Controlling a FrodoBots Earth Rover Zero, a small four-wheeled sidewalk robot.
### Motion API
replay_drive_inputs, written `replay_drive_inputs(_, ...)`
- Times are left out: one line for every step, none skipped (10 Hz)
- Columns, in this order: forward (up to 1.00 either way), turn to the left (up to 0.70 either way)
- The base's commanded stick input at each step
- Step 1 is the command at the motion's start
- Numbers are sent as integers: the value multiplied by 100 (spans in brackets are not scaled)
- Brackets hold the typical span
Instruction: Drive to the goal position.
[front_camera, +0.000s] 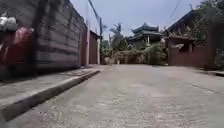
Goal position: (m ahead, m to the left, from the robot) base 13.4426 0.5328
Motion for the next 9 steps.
replay_drive_inputs(100,0)
replay_drive_inputs(100,0)
replay_drive_inputs(100,0)
replay_drive_inputs(100,0)
replay_drive_inputs(100,0)
replay_drive_inputs(100,0)
replay_drive_inputs(100,0)
replay_drive_inputs(100,-7)
replay_drive_inputs(100,-36)
